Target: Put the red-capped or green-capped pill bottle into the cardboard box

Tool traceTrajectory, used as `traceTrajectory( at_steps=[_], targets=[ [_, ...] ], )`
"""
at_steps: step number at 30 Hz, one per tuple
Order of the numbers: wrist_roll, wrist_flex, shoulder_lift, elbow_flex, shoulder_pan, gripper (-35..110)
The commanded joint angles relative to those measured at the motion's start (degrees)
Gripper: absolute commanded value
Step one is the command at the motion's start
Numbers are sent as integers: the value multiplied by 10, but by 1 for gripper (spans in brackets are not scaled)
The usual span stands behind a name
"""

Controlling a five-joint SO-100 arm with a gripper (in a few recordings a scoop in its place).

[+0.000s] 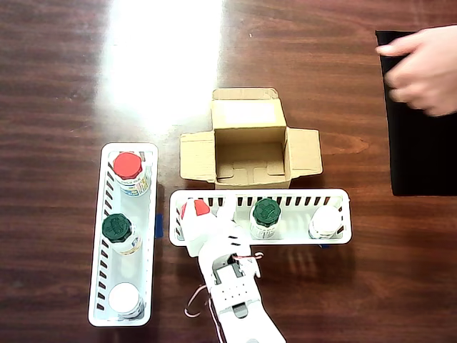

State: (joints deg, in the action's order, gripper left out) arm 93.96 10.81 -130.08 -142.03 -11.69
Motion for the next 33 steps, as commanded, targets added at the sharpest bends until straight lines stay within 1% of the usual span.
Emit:
traceTrajectory(
  at_steps=[1, 5, 14, 22, 26, 33],
  targets=[
    [-7, -9, -76, -25, -19, 62],
    [-27, 0, -93, -25, -31, 62],
    [-39, -3, -90, -33, -33, 62],
    [-71, -11, -83, -21, -82, 62],
    [-58, -47, -47, -21, -87, 62],
    [-32, -126, 38, -19, -62, 62]
  ],
)
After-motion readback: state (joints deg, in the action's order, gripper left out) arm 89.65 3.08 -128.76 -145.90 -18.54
